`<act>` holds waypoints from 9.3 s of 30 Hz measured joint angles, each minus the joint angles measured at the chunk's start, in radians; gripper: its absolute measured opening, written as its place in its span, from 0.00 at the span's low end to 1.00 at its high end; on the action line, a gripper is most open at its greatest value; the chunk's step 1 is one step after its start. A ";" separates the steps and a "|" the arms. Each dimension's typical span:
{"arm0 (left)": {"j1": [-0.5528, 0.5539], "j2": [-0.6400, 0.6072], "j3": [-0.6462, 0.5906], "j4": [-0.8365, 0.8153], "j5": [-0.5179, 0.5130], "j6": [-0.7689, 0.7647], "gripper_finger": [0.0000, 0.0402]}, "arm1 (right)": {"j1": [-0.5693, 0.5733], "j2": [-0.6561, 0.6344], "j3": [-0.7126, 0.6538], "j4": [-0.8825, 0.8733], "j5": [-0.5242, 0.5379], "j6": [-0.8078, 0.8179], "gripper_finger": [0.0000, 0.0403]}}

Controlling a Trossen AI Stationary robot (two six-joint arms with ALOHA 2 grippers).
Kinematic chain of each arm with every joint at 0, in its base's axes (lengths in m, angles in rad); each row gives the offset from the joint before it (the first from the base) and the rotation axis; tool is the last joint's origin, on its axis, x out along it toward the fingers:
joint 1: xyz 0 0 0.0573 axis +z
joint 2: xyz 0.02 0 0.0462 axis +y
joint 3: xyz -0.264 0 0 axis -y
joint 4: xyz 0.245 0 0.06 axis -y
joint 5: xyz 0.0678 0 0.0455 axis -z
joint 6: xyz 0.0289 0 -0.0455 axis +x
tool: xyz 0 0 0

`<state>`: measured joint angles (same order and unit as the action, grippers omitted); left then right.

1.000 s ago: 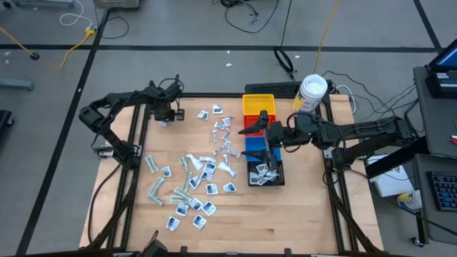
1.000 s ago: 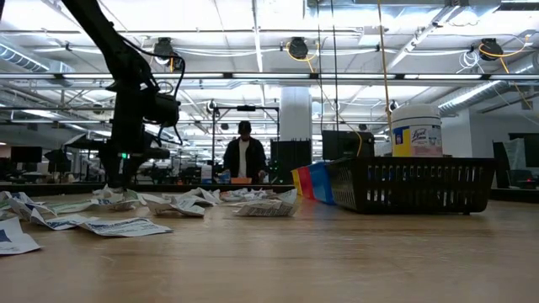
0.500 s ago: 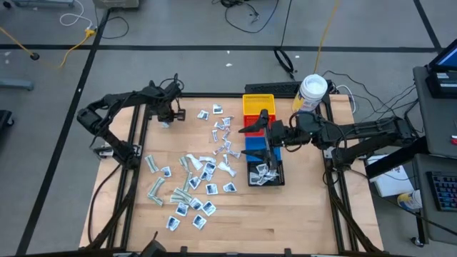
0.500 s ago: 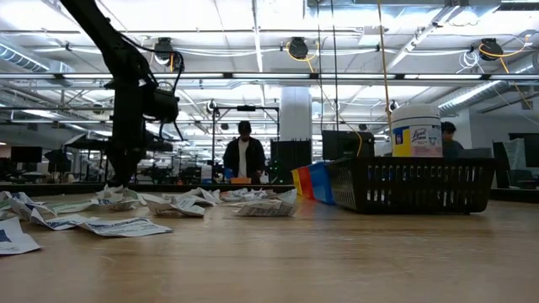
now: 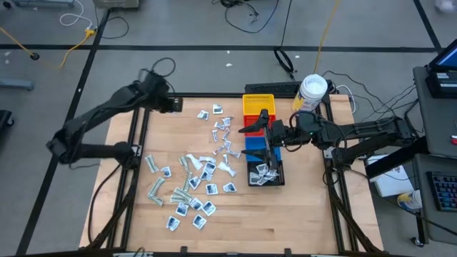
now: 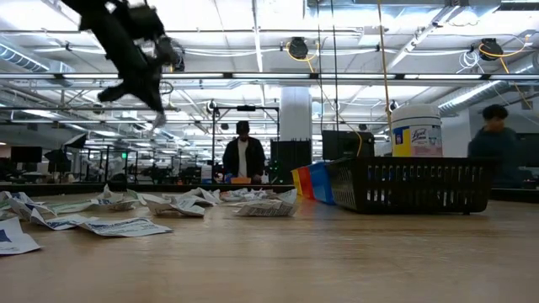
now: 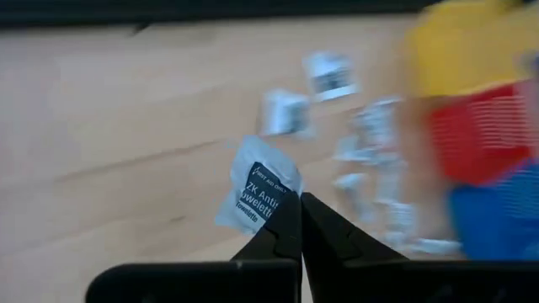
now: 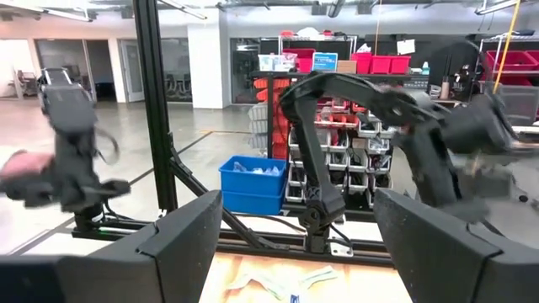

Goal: Pick & Place First Aid Supplies
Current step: Put the black towelette pack into the black bin

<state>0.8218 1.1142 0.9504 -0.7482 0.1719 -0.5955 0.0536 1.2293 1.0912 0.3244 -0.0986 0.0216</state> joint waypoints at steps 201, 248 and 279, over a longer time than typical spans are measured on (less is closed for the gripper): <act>-0.349 0.355 0.709 -0.812 0.056 -0.320 0.45 | -0.080 0.051 0.336 -0.404 0.124 0.122 0.43; -0.042 0.825 0.711 -0.373 -0.176 0.018 0.45 | -0.080 0.050 0.336 -0.411 0.070 0.020 0.43; -0.150 1.090 0.713 -0.316 -0.192 -0.008 0.38 | -0.078 0.050 0.336 -0.430 0.068 0.008 0.43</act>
<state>0.6716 2.2040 1.6634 -1.0638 -0.0204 -0.6035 -0.0242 1.2793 1.4273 -0.1058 -0.0306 0.0293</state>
